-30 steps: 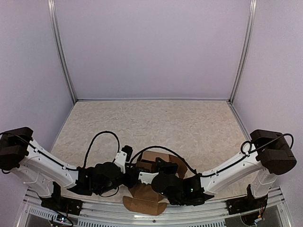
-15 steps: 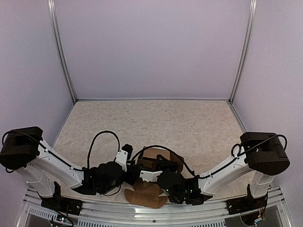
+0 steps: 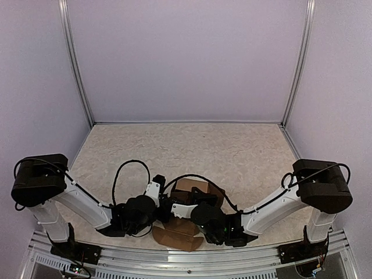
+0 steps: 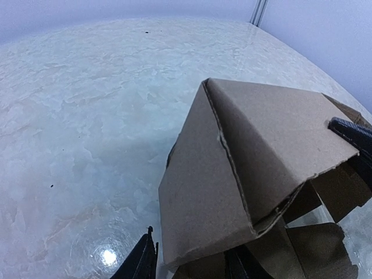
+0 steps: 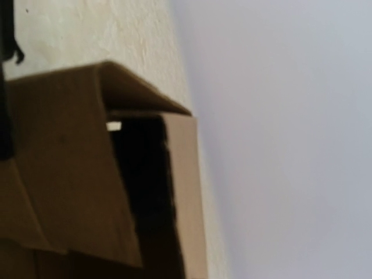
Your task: Fold the paper box
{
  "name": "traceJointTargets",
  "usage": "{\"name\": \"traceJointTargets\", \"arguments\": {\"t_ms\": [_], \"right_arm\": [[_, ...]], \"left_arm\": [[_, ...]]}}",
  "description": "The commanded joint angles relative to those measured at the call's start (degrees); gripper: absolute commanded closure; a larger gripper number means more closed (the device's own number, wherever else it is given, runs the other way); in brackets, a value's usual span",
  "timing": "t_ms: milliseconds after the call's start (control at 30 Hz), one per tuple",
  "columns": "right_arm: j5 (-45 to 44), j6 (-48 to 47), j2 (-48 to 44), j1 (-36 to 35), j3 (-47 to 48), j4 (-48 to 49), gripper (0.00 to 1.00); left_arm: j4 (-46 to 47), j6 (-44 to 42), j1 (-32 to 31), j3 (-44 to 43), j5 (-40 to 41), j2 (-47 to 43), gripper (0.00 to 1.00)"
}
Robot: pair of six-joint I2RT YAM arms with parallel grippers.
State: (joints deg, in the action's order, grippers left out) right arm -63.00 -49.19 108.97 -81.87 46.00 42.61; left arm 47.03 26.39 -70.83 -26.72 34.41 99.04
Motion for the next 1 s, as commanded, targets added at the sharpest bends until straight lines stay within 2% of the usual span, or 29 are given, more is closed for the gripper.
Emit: {"name": "traceJointTargets", "arguments": {"t_ms": [0, 200, 533, 667, 800, 967], "right_arm": [[5.1, 6.2, -1.5, 0.2, 1.3, -6.6, 1.00], [7.3, 10.8, -2.6, 0.9, 3.0, -12.6, 1.00], [10.2, 19.3, -4.8, 2.3, 7.5, -24.7, 0.99], [11.6, 23.4, -7.0, 3.0, 8.5, -29.0, 0.80], [14.1, 27.9, -9.6, 3.4, 9.8, -34.4, 0.58], [21.8, 33.7, -14.9, 4.5, 10.6, -40.5, 0.44]], "left_arm": [[5.0, -1.8, 1.4, -1.0, 0.3, 1.7, 0.63], [7.1, -4.3, 1.7, -2.5, 0.5, 3.4, 0.67], [6.5, -5.8, 1.9, -4.5, 1.5, 4.3, 0.91], [5.9, -5.9, 1.9, -4.2, 2.6, 4.5, 1.00], [6.1, -7.0, 1.9, -4.6, 4.4, 4.7, 1.00], [6.3, -10.2, 2.4, -5.7, 5.2, 5.3, 1.00]]}}
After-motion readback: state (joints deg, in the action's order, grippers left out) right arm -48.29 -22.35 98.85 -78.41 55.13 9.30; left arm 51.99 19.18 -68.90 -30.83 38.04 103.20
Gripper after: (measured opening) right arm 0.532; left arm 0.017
